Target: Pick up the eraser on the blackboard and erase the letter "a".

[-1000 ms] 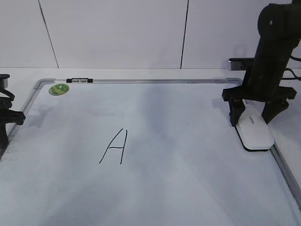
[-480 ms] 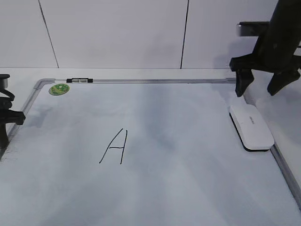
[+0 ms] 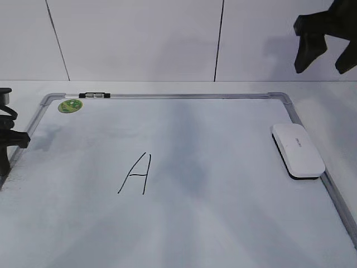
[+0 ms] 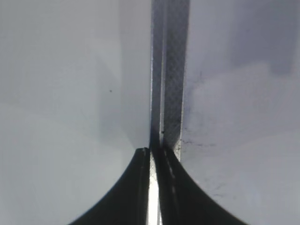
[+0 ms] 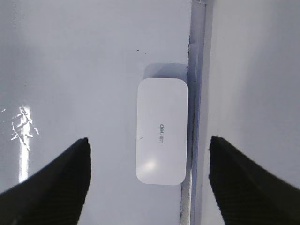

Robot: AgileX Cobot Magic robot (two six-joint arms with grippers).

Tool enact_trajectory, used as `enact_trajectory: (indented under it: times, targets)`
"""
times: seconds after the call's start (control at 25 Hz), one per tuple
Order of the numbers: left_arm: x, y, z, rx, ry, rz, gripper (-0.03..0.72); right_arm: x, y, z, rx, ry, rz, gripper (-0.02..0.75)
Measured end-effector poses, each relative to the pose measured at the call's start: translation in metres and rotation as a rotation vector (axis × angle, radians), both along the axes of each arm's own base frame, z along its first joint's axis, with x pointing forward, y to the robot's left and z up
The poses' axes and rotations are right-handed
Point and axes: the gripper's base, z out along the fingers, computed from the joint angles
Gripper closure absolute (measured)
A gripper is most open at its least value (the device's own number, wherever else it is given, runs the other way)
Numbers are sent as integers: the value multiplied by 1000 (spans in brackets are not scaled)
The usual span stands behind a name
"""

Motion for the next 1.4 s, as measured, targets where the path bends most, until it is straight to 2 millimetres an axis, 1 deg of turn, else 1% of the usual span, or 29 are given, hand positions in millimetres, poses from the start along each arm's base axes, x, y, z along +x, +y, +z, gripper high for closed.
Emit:
enact_trajectory:
  times: [0.08, 0.16, 0.24, 0.36, 0.44, 0.52, 0.68, 0.76, 0.88, 1.04, 1.16, 1.28, 1.4]
  targets:
    - [0, 0, 0, 0, 0, 0, 661, -3, 0, 4, 7, -10, 0, 118]
    - [0, 0, 0, 4, 0, -3, 624, -4, 0, 7, 15, -13, 1, 122]
    - [0, 1, 0, 11, 0, -9, 552, -6, 1, 9, 21, -18, 1, 125]
    - [0, 2, 1, 25, -3, -20, 401, -7, 1, 10, 28, -19, 1, 134]
    - [-1, 3, 7, 31, -15, -24, 340, -7, 1, 11, 30, -20, 1, 136]
    - [-2, 3, 15, 32, -40, -23, 304, -7, 1, 11, 30, -20, 1, 137]
    - [-7, 3, 38, 34, -98, -24, 241, -13, 0, 19, 32, -43, 5, 137]
    - [-11, 3, 49, 32, -120, -17, 200, -17, 0, 26, 33, -63, 9, 137]
    - [-19, 4, 73, 28, -180, 1, 147, -28, -2, 41, 38, -105, 12, 137]
    - [-36, 4, 110, 23, -286, 7, 127, -51, -5, 69, 48, -188, 17, 137]
    - [-54, 5, 140, 11, -362, 13, 124, -71, -9, 90, 44, -254, 20, 137]
    - [-73, 0, 163, 7, -428, -6, 123, -92, -13, 109, 44, -318, 20, 126]
    - [-91, -8, 181, -1, -476, -42, 123, -117, -17, 128, 46, -389, 20, 87]
